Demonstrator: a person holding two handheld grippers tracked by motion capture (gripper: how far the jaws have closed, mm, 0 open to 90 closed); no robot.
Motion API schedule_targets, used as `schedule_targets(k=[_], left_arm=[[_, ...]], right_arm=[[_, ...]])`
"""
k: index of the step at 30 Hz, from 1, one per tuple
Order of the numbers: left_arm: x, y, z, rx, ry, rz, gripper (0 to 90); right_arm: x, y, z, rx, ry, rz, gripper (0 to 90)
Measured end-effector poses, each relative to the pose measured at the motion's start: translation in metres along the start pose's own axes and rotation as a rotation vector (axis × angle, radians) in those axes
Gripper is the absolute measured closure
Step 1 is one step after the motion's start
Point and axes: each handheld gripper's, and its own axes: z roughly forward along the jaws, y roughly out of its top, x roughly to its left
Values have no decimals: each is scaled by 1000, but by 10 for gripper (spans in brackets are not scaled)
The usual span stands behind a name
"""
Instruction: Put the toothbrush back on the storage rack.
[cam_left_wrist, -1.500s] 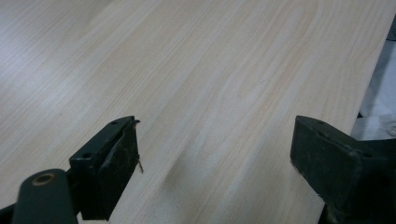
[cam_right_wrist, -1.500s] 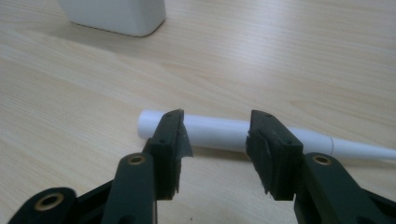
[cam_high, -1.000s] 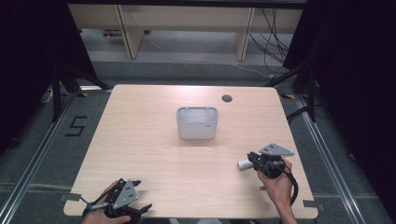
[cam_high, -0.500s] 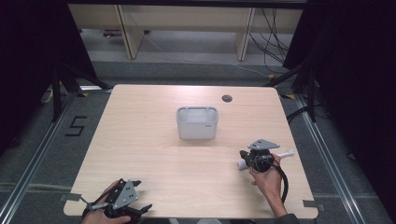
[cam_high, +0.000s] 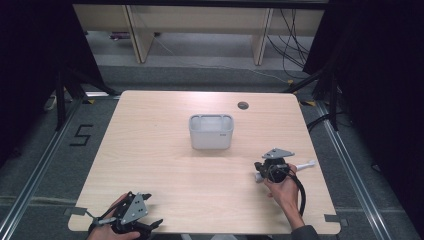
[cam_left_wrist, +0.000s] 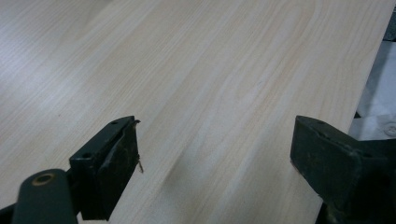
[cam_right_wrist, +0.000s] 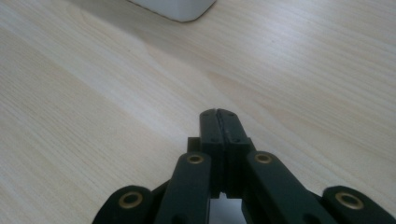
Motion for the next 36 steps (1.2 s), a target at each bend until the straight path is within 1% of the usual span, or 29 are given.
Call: schedule_targets(k=[4, 5, 6, 7, 8, 9, 10, 12, 14, 15, 16, 17, 18, 19, 20, 21, 22, 23, 24, 25, 26, 27, 28, 29, 30, 33, 34, 35, 36], left_arm=[[0, 0, -1, -6, 0, 0, 148], [-1, 0, 0, -12, -8, -19, 148], [-1, 0, 0, -10, -6, -20, 148], [0, 0, 0, -11, -4, -2, 148], [0, 0, 0, -5, -2, -7, 148], [0, 0, 0, -5, -2, -7, 148], [-1, 0, 0, -13, -7, -18, 148], [0, 0, 0, -9, -4, -2, 148], [0, 0, -1, -5, -1, 0, 148], [-1, 0, -1, -12, -7, -13, 148], [-2, 0, 0, -12, -9, -24, 148], [0, 0, 0, -10, -3, 0, 148], [1, 0, -1, -4, -15, -3, 148], [1, 0, -1, -4, -15, -3, 148], [0, 1, -1, -5, -2, -2, 148], [0, 1, -1, -7, 3, -2, 148], [0, 1, -1, -7, 2, -4, 148], [1, 0, -1, -4, 2, 10, 148], [1, 0, -1, -7, 4, 6, 148], [0, 0, -1, -12, 0, -2, 148], [0, 0, -1, -12, 0, -2, 148], [-1, 1, -1, -14, -5, -14, 148], [0, 0, -1, -19, -3, -7, 148], [0, 0, -1, -19, -3, -7, 148], [0, 0, -1, -17, 1, -5, 148], [-1, 0, -2, -17, -4, -17, 148], [0, 0, -1, -17, -2, -5, 148], [0, 0, -1, -17, 2, -7, 148], [0, 0, -1, -17, 2, -7, 148]], right_arm=[[0, -1, 2, 6, -1, -21, 899], [2, -1, 2, 20, 11, -7, 899], [1, -2, 3, 12, 7, -25, 899], [1, -2, 3, 18, 8, -25, 899], [2, -2, 3, 23, 13, -10, 899], [2, -2, 3, 23, 13, -10, 899], [4, -4, 4, 29, 16, -4, 899], [3, -3, 3, 37, 22, -21, 899], [3, -4, 3, 36, 23, -14, 899], [4, -4, 3, 36, 26, -17, 899], [4, -5, 3, 33, 30, -42, 899], [5, -6, 2, 43, 33, -29, 899], [8, -7, 2, 36, 29, -5, 899], [7, -6, 2, 47, 41, -31, 899], [8, -7, 1, 50, 42, -25, 898], [9, -8, 1, 43, 41, -32, 898], [9, -8, 0, 51, 44, -40, 898], [9, -9, 0, 53, 48, -47, 897], [11, -10, -1, 57, 44, -33, 897], [11, -11, -2, 53, 44, -43, 897], [12, -11, -4, 64, 50, -29, 896], [11, -13, -4, 56, 51, -41, 895], [14, -15, -4, 47, 61, -11, 895], [14, -15, -4, 47, 61, -11, 895], [13, -16, -7, 79, 66, -32, 895], [12, -18, -9, 76, 75, -40, 895], [10, -19, -8, 66, 76, -64, 895], [13, -20, -11, 84, 71, -7, 895], [13, -20, -11, 84, 71, -7, 895]])
